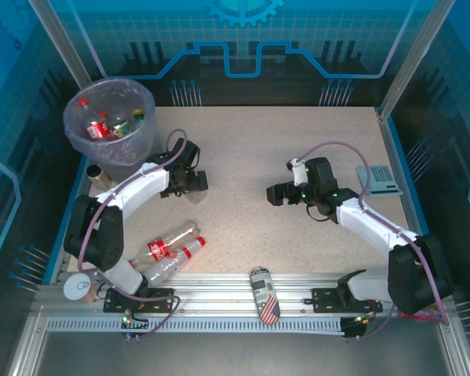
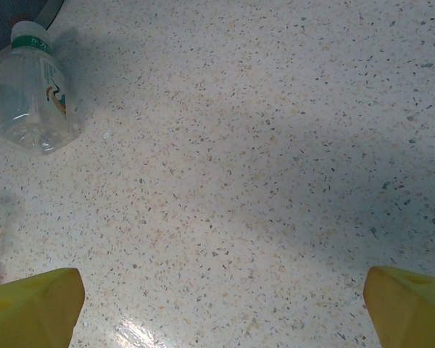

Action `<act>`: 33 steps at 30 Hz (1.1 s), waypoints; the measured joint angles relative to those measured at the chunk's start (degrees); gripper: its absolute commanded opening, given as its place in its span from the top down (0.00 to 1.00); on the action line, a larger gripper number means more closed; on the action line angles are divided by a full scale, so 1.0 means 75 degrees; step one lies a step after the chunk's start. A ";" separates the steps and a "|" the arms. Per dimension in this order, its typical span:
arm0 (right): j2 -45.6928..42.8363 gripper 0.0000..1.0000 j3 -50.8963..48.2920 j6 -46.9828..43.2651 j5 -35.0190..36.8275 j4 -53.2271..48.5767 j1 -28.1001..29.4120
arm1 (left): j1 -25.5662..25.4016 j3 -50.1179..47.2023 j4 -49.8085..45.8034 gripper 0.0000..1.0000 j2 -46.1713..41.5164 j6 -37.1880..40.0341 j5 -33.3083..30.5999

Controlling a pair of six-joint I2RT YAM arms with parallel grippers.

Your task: Put the plastic bottles in the bin

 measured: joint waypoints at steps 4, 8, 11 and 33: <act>-0.0297 0.00 -0.0047 0.0023 0.0114 -0.0114 0.0000 | -0.0029 0.0006 0.0510 0.01 0.0525 -0.0297 -0.0006; -0.0536 0.00 -0.0152 0.0023 0.0181 -0.0169 0.0000 | -0.0029 0.0003 0.1052 0.01 0.0708 -0.0650 -0.0087; -0.0554 0.00 -0.0210 0.0026 0.0198 -0.0236 0.0000 | -0.0029 -0.0023 0.1393 0.01 0.0825 -0.0854 -0.0125; -0.0685 0.00 -0.0265 0.0029 0.0195 -0.0434 -0.0023 | -0.0391 -0.0085 0.1635 0.36 0.1005 -0.1075 -0.0134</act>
